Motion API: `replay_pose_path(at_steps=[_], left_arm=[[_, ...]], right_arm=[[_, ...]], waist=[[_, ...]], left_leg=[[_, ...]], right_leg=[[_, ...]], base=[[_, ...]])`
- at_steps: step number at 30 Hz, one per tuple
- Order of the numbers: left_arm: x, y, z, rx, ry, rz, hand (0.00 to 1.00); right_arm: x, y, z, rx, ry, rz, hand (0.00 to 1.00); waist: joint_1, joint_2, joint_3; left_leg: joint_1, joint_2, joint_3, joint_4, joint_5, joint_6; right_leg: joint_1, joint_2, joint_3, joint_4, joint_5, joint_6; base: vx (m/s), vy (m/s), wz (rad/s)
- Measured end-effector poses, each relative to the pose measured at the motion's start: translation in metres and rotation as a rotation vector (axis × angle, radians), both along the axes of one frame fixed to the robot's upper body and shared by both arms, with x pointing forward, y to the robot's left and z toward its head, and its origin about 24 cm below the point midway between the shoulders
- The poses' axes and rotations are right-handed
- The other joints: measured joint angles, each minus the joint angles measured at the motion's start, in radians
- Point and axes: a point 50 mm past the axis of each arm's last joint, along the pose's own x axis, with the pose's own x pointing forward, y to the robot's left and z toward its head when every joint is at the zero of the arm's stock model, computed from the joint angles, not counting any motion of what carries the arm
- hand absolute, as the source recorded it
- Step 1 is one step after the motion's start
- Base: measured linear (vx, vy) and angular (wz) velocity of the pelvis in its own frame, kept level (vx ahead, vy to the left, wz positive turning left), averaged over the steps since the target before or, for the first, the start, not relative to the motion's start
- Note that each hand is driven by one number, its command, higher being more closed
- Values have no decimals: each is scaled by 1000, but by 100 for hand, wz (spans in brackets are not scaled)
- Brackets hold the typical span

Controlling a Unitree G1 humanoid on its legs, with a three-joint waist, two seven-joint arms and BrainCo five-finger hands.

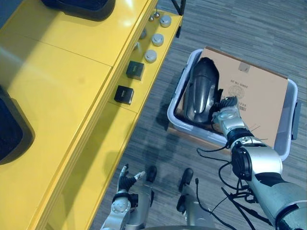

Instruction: Walk over and take plastic housings, then place them on the shelf

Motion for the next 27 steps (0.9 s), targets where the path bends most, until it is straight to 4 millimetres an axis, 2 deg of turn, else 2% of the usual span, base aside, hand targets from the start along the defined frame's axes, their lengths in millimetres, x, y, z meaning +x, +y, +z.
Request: replay_pose_path(at_steps=[8, 12, 17, 23, 27], left_arm=[[0, 0, -1, -8, 6, 7, 0], [0, 0, -1, -9, 6, 7, 0], [1, 0, 1, -10, -3, 7, 0], [19, -5, 29, -33, -151, -1, 0], [31, -8, 55, -35, -277, -15, 0]], right_arm=[[0, 10, 0, 31, -47, 21, 100], [-3, 8, 1, 24, -92, 13, 100], [-13, 0, 11, -36, -221, -38, 100], [-32, 1, 34, -106, -419, -68, 100], [-45, 11, 34, -101, -482, -64, 100]], waist=[[-2, -2, 1], [-2, -2, 1], [-6, -4, 0], [-38, -10, -29], [-55, -13, -70]], left_leg=[[32, 0, 5, -32, 9, -11], [53, 3, 6, -53, 13, -17], [72, 7, 9, -71, 21, -14], [98, 12, 10, -82, 20, -14], [124, 23, 10, -92, 20, -15]], right_leg=[[16, -2, 2, -1, 0, 0], [28, 0, 3, -3, 0, 0], [35, 0, 12, -5, 0, 0], [65, 6, 12, -25, -1, 1], [86, 16, 14, -28, -1, 0]], base=[[-2, 4, -2], [0, 0, 0], [17, 9, -4], [19, 3, -1], [24, -6, -1]])
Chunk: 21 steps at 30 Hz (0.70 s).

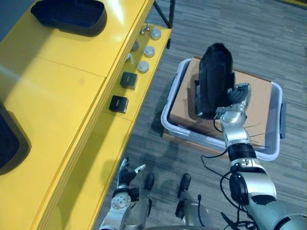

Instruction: Walk over and take plastic housings, then place them on the shelf

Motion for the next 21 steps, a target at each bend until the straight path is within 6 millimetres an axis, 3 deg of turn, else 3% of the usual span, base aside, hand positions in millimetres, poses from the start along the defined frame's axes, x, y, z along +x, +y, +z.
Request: replay_pose_path(at_steps=[7, 11, 16, 17, 21], left_arm=[[20, -7, 77, -1, -355, 10, 0], [28, -10, 106, 14, -489, 37, 0], [37, -17, 130, 25, -595, 27, 0], [39, -21, 133, 37, -612, 13, 0], [43, -34, 142, 35, -645, -30, 0]], right_arm=[[-33, 41, 11, -13, -175, 110, 100], [-44, 74, 25, -28, -267, 244, 100], [-57, 115, 40, -31, -368, 445, 100], [-61, 130, 41, -34, -375, 519, 100], [-74, 154, 37, -20, -377, 670, 100]], waist=[[-7, -1, -82], [-9, 0, -127], [-27, -8, -157], [-30, -13, -171], [-30, -17, -177]], left_leg=[[52, 12, 14, -26, -1, -2], [75, 18, 27, -41, 0, -3], [87, 17, 39, -43, 0, -3], [92, 18, 45, -45, 0, -3], [116, 18, 59, -52, -1, -4]], right_leg=[[34, 4, 11, -1, -18, -2], [46, 8, 16, -1, -20, -3], [51, 7, 26, -1, -19, -3], [51, 8, 33, -1, -19, -3], [68, 7, 43, -1, -19, -3]], base=[[2, 6, -6], [19, 5, -7], [8, 21, -8], [11, 30, -10], [-6, 19, -8]])
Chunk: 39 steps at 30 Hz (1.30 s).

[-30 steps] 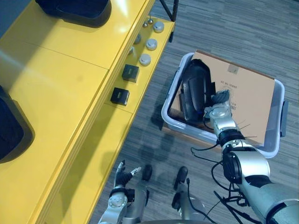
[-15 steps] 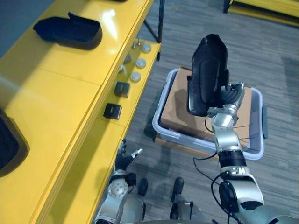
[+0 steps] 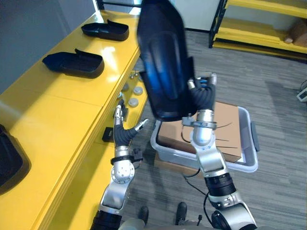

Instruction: Walk over and take plastic housings, then place them on the shelf

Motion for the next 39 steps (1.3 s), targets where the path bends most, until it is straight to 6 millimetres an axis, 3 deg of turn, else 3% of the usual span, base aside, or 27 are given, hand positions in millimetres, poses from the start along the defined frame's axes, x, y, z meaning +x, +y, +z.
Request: replay_pose_path(at_steps=[6, 7, 10, 11, 18, 26, 31, 34, 39], left_arm=[[3, 1, -1, 1, 26, 36, 0], [3, 1, -1, -1, 25, 43, 100], [5, 2, 1, -3, 18, 54, 100], [7, 1, 1, -2, 19, 59, 100], [11, 8, 7, 4, -1, 80, 100], [13, 12, 0, 27, 28, 77, 100], [11, 8, -7, 48, 59, 26, 100], [5, 7, -17, 55, 101, 4, 100], [-2, 17, -28, 52, 147, 43, 100]], right_arm=[[-7, 7, -9, 22, 37, 68, 100], [-8, 7, -12, 21, 50, 72, 100], [-8, 5, -17, 22, 72, 83, 100], [-9, 4, -20, 20, 82, 80, 0], [-12, -2, -34, -4, 124, 119, 0], [-13, -11, -31, -14, 110, 186, 0], [-19, -42, 0, 64, -46, 133, 0], [-21, -71, 13, 152, -119, 42, 0], [-25, -121, 16, 282, -173, -128, 0]], waist=[[-7, 2, -25], [-11, 4, -35], [-25, 4, -49], [-28, 5, -53], [-28, 11, -64], [-26, 17, -90], [-27, 17, -90], [-28, 18, -90], [-32, 18, -90]], left_leg=[[3, 1, 14, -5, -3, -5], [3, 2, 16, -5, -4, -5], [5, 2, 23, -5, -4, -6], [6, 2, 25, -5, -5, -7], [7, 7, 26, -5, -5, -6], [13, 10, 21, -5, -3, -5], [14, 10, 21, -5, -3, -5], [16, 11, 24, -7, -4, -5], [21, 14, 28, -13, -4, -5]], right_leg=[[-5, 1, 8, 0, 0, 0], [-6, 2, 10, 0, 0, 0], [-7, 3, 19, 0, 0, 0], [-7, 3, 23, 0, 0, 0], [-7, 9, 23, -1, 0, -1], [1, 11, 20, -1, 1, -2], [3, 10, 20, -1, 0, -1], [3, 11, 21, -1, -3, -3], [2, 14, 24, -1, -3, -3]], base=[[-26, 16, -7], [7, 12, -6], [4, 13, -7], [0, 13, -9], [0, 1, -1], [0, 1, 1], [0, 0, 0], [0, 0, -1], [0, 0, -2]])
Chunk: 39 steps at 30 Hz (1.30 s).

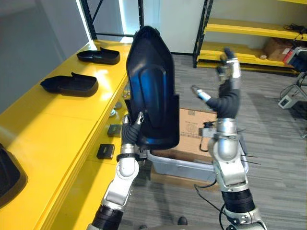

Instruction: Walk over and take plastic housings, then place them on the shelf

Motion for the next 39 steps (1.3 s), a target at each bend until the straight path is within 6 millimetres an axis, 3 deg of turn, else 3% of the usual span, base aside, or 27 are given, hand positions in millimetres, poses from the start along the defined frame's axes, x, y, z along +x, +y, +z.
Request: replay_pose_path(at_steps=[2, 4, 5, 6, 8, 9, 10, 13, 15, 19, 24, 27, 28, 30, 31, 32, 33, 35, 37, 38, 39], left_arm=[[-4, 9, -7, -2, 29, 33, 100], [-7, 17, -11, 0, 48, 58, 100], [-11, 24, -16, 1, 67, 89, 100], [-12, 27, -17, 2, 72, 101, 100], [-16, 38, -20, 3, 84, 145, 100], [-17, 40, -20, 3, 85, 154, 100], [-19, 44, -20, -2, 85, 170, 100], [-26, 47, -16, -14, 63, 183, 100], [-31, 47, -12, -19, 42, 174, 100], [-31, 42, -11, -31, 42, 129, 100], [-36, 35, -3, -53, 8, 92, 100], [-38, 27, 4, -94, -24, 70, 100], [-39, 25, 8, -110, -41, 68, 100], [-40, 23, 15, -133, -72, 67, 100], [-41, 24, 18, -139, -89, 69, 100], [-43, 22, 24, -152, -120, 61, 100], [-43, 21, 26, -159, -131, 57, 100], [-43, 15, 27, -181, -137, 34, 100], [-43, 12, 28, -191, -138, 24, 100], [-43, 11, 29, -198, -145, 18, 100], [-42, 10, 30, -209, -158, 11, 100]], right_arm=[[-11, -35, -11, 91, 13, -109, 0], [-17, -56, -24, 149, 51, -186, 0], [-23, -76, -45, 197, 129, -279, 0], [-25, -84, -56, 217, 170, -315, 0], [-40, -111, -112, 302, 407, -450, 0], [-45, -117, -128, 327, 476, -480, 0], [-58, -126, -158, 383, 604, -537, 0], [-97, -132, -225, 523, 895, -622, 0], [-134, -122, -273, 650, 1114, -625, 0], [-192, -88, -325, 818, 1415, -582, 0], [-217, -63, -343, 856, 1580, -499, 0], [-203, -51, -345, 787, 1608, -399, 0], [-194, -49, -344, 750, 1606, -365, 0], [-177, -45, -341, 675, 1604, -301, 0], [-164, -43, -339, 647, 1586, -268, 0], [-149, -39, -334, 592, 1558, -216, 0], [-143, -38, -332, 571, 1546, -196, 0], [-127, -32, -326, 502, 1519, -142, 0], [-121, -29, -323, 476, 1508, -113, 0], [-116, -24, -322, 459, 1505, -79, 0], [-113, -20, -322, 457, 1502, -64, 0]], waist=[[-2, 3, -2], [-6, 7, -4], [-13, 11, -7], [-17, 13, -8], [-22, 14, -8], [-22, 14, -8], [-23, 15, -8], [-24, 21, -7], [-22, 26, -5], [-22, 42, 4], [-23, 44, 13], [-16, 46, 41], [-1, 55, 52], [11, 54, 71], [20, 59, 75], [36, 46, 87], [37, 51, 91], [41, 55, 92], [44, 51, 93], [65, 47, 93], [64, 40, 95]], left_leg=[[1, 1, 0, -4, 0, 0], [1, 1, 1, -6, 0, 0], [3, 1, 2, -8, 0, 0], [4, 1, 2, -9, 0, 0], [3, 2, 6, -10, -1, -1], [4, 3, 7, -10, -2, -1], [4, 3, 7, -10, -3, -3], [4, 6, 7, -8, -9, -10], [3, 9, 7, -4, -12, -13], [0, 11, -4, 15, -29, -11], [-7, 4, -96, 22, -35, -12], [-58, -11, -199, 71, -24, -27], [-79, -14, -223, 89, -23, -28], [-120, -11, -203, 117, -23, -27], [-137, 2, -137, 116, -27, -19], [-151, 38, 6, 116, -21, 36], [-163, 56, 72, 125, -14, 59], [-190, 128, 326, 200, -10, 73], [-194, 139, 391, 229, -19, 58], [-200, 121, 391, 244, -32, 45], [-214, 99, 375, 267, -49, 44]], right_leg=[[-2, 1, 0, 0, -1, 0], [-3, 2, 1, 0, -1, 0], [-3, 2, 2, 0, 0, 0], [-4, 2, 3, 0, -1, 0], [-6, 3, 7, -1, -1, 0], [-7, 3, 8, -3, -1, 1], [-7, 4, 10, -3, -2, 1], [-7, 6, 12, -3, -3, 0], [-5, 8, 11, -2, -3, 0], [16, 10, -1, 0, -7, -3], [59, 1, -96, 2, -32, 4], [85, -32, -280, 80, -94, 14], [84, -55, -340, 138, -131, 18], [82, -97, -435, 224, -188, 30], [85, -118, -479, 258, -210, 37], [95, -151, -546, 291, -228, 50], [108, -163, -582, 305, -231, 53], [151, -208, -692, 351, -258, 84], [175, -231, -740, 363, -264, 101], [191, -250, -756, 363, -257, 114], [207, -267, -776, 363, -253, 123]], base=[[0, 0, 0], [0, 0, 0], [0, 0, 0], [0, 0, -4], [0, 0, -5], [0, 0, -6], [0, 0, -4], [0, 0, -1], [0, 0, 0], [-43, -3, 6], [-28, -26, 63], [-16, -14, 176], [-27, 36, 184], [-31, 50, 164], [-19, 65, 156], [-18, 65, 153], [21, 59, 157], [69, 106, 152], [91, 99, 90], [133, 136, 52], [188, 194, 49]])
